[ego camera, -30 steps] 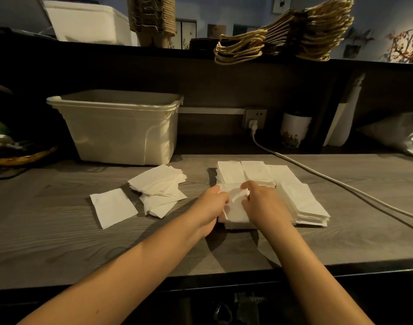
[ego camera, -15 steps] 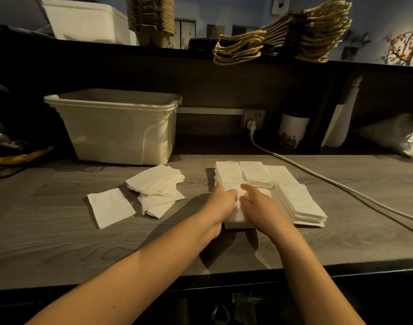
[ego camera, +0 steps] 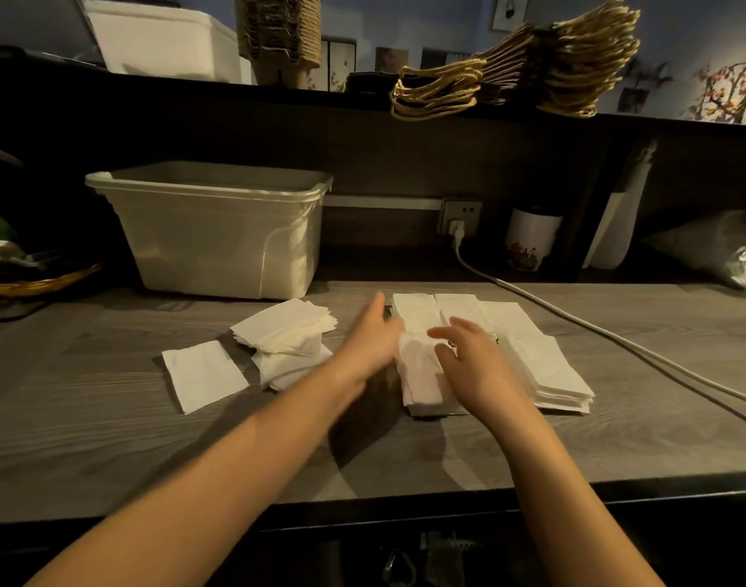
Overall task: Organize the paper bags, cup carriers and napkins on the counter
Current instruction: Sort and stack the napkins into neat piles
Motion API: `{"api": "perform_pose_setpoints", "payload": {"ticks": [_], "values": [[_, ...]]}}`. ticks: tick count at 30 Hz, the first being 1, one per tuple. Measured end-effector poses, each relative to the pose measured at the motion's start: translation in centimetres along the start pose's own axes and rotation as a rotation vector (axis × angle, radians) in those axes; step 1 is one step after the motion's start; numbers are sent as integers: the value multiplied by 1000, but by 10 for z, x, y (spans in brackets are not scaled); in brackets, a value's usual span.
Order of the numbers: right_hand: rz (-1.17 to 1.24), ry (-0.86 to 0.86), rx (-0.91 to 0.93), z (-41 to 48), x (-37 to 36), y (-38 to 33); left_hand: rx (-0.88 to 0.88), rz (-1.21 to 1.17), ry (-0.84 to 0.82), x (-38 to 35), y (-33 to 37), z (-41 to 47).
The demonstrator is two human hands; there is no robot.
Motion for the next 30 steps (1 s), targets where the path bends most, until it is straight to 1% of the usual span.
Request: {"api": "perform_pose_setpoints", "payload": {"ticks": [2,3,4,6,7,9,11,13,16,18,20,22,28,30], "values": [[10,70,92,4,6,-9,-72,161,40,33,-3,13],[30,62,124,6,7,-15,-91,281,88,50,-7,19],[58,16,138,9,7,-21,-93,427,148,67,-14,25],[60,-146,122,14,4,-31,-32,758,252,96,-30,35],[14,-223,111,16,0,-32,37,880,268,107,-37,38],[-71,-289,107,19,-11,-28,173,982,229,120,-49,42],[-79,-272,100,17,-18,-22,234,989,167,124,-58,45],[-15,-217,94,16,-18,-19,238,968,162,127,-62,48],[143,-99,124,19,-5,-29,214,944,244,130,-62,48],[226,-62,172,23,3,-39,172,890,294,130,-61,45],[327,-67,192,29,4,-48,142,786,295,129,-62,41],[418,-65,173,37,-2,-56,120,721,276,129,-64,37],[566,-77,155,45,-36,-64,107,725,250,126,-58,34],[545,-104,170,42,-46,-60,90,724,244,125,-57,34]]}}
Point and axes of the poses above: each hand's wrist, its own z-axis towards the middle knuckle, its own x-axis out of the back of the hand, y = z × x, the point moved 1 cm from there along z, towards the middle knuckle, and after that the axes turned 1 degree about -z, right-handed, at the moved point
